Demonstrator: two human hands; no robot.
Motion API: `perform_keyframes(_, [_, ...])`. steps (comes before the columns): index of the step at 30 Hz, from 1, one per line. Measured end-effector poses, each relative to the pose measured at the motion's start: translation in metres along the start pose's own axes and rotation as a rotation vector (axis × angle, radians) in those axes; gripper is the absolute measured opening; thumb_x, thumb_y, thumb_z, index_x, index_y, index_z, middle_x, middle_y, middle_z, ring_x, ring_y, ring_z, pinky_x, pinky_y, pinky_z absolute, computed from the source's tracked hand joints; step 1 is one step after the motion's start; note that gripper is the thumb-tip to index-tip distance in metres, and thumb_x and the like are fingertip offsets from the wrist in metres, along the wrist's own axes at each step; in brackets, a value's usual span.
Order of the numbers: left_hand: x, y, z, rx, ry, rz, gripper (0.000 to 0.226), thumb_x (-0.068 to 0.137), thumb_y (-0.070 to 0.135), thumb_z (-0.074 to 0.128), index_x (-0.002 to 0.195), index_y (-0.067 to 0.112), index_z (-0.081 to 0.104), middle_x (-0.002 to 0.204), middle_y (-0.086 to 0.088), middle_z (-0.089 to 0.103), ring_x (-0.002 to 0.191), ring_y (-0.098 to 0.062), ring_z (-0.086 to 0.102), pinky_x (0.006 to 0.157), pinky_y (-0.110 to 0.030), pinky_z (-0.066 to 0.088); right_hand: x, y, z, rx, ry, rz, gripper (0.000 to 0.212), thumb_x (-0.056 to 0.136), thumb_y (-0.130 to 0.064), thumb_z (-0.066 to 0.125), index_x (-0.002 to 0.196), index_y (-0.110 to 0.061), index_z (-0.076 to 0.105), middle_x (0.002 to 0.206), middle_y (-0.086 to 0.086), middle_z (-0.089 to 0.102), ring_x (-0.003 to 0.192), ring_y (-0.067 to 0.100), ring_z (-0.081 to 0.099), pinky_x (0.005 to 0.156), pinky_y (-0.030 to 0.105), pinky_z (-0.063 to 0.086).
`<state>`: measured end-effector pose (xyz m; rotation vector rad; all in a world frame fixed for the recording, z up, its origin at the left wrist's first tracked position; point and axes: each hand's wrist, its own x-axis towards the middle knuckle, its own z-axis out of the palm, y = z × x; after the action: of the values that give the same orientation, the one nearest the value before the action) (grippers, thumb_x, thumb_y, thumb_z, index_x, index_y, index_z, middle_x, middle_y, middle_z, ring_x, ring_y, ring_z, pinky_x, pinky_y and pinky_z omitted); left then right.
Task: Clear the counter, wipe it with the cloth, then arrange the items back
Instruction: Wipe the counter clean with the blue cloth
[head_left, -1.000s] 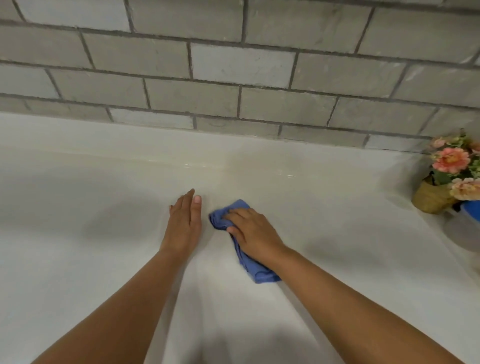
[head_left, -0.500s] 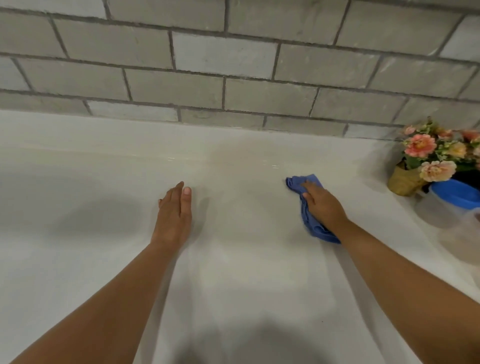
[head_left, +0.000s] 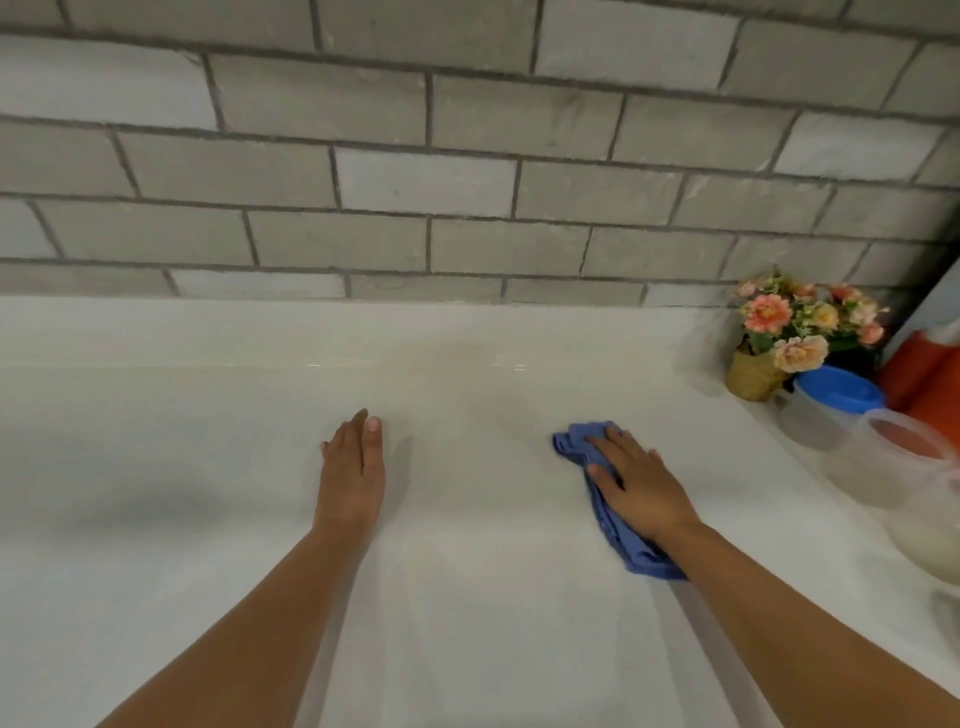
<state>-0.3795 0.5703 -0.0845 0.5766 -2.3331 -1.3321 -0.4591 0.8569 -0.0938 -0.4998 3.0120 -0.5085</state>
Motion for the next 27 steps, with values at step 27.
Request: perform_keyframes(27, [-0.212, 0.011, -0.043, 0.006, -0.121, 0.071, 0.05, 0.099, 0.037, 0.026, 0.144, 0.016, 0.032, 0.151, -0.001, 0.031, 0.143, -0.014, 0.019, 0.119, -0.03, 0.005, -0.261, -0.04, 0.003, 0.068, -0.249, -0.446, 0.087, 0.065, -0.084, -0.004, 0.14, -0.046, 0.019, 0.14, -0.038, 0.0, 0.134, -0.017, -0.002, 0.119, 0.024, 0.001])
